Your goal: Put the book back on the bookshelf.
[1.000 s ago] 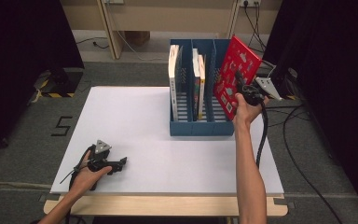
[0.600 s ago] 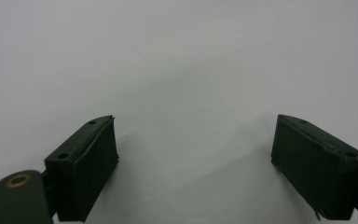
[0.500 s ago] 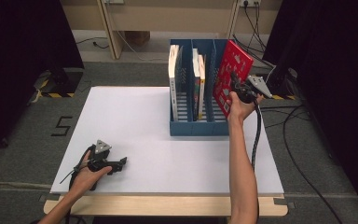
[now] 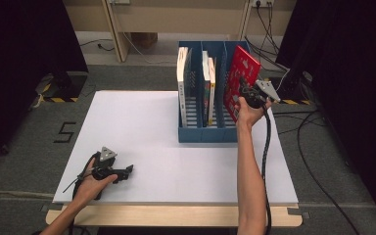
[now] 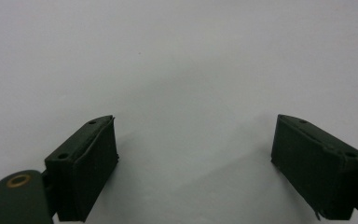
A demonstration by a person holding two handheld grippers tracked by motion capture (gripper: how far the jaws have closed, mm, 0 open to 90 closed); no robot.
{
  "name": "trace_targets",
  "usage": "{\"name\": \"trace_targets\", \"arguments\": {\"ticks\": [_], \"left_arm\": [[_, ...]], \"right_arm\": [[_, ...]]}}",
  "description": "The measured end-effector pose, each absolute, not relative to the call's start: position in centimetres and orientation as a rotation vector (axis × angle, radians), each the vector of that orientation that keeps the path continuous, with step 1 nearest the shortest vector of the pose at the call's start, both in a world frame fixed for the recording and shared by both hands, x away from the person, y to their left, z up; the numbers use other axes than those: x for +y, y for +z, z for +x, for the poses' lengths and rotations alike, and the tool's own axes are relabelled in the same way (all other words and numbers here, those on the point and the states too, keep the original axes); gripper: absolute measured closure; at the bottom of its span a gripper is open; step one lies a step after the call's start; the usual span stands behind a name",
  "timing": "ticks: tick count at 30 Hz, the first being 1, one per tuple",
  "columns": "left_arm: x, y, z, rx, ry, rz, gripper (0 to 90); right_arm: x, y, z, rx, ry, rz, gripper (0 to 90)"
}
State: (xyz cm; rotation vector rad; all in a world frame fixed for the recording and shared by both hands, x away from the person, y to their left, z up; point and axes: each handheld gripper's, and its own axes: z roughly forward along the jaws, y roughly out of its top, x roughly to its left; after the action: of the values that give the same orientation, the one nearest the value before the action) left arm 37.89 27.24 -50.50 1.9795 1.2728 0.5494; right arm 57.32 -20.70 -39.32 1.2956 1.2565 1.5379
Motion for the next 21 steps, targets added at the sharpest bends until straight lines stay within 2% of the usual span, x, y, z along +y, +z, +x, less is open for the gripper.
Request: {"name": "trace_targets", "arguments": {"ticks": [21], "left_arm": [[27.2,-50.5,37.9,1.273,0.55,1.979,13.4]], "right_arm": [[-20.9,-38.7,56.2,1.383,1.476,1.317,76.8]]}}
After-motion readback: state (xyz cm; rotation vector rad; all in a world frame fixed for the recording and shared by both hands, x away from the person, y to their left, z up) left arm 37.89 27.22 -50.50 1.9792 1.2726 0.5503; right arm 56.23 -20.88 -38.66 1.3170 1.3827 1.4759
